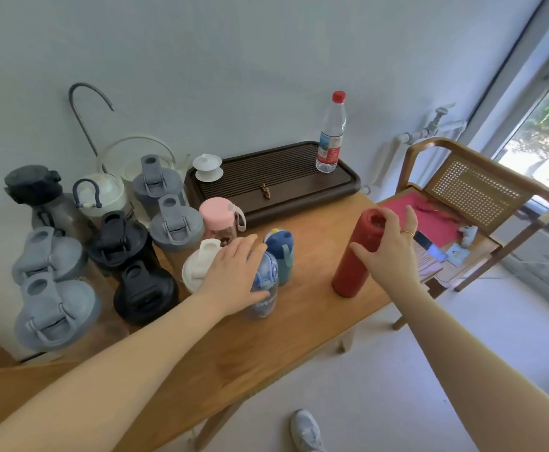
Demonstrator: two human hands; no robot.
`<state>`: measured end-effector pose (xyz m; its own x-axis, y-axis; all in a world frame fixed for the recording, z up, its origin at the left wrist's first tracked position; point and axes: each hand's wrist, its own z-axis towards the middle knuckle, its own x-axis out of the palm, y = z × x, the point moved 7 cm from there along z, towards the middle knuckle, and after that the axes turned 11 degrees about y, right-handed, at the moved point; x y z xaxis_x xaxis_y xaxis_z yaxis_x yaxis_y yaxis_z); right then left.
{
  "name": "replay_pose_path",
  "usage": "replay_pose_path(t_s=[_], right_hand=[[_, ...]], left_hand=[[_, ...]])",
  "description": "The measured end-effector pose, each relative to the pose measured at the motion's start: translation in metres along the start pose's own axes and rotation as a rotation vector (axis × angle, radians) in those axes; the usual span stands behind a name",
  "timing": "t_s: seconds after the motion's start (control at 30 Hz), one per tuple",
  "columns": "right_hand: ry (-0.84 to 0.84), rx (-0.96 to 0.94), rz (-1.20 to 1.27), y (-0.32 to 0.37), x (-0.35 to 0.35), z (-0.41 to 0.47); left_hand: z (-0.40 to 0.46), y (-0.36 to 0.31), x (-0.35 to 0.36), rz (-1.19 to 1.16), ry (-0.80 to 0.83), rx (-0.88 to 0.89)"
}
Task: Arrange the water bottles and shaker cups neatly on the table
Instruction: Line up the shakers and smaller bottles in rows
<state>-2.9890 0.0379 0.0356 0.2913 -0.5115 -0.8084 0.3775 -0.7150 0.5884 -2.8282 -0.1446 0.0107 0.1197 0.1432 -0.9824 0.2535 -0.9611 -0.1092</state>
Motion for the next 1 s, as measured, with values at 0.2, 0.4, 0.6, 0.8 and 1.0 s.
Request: replay_pose_path(t_s=[0.2,0.4,0.6,0.8,1.0], right_hand=[[0.13,-0.078,0.089,0.011,-0.004,0.042],[0.159,-0.396,0.055,0.072,-0.002,0.079],[0.352,-0.592,0.014,0.124,0.042,0.115],[0.548,-0.679,0.107,0.157,0.093,0.124],[0.623,-0.732,0.082,0.168,0.116,0.126]], left_hand=[[0.014,0.001,0.006,-0.084,0.076,-0.109],[0.018,-0.001,0.001,-0.044,0.061,-0.211],[0.014,-0.006,0.003,-0.03,-0.003,-0.299],[0.008,-0.009,0.008,-0.069,-0.028,-0.368],[0.003,-0.001,0.012,-0.129,-0.003,-0.418]])
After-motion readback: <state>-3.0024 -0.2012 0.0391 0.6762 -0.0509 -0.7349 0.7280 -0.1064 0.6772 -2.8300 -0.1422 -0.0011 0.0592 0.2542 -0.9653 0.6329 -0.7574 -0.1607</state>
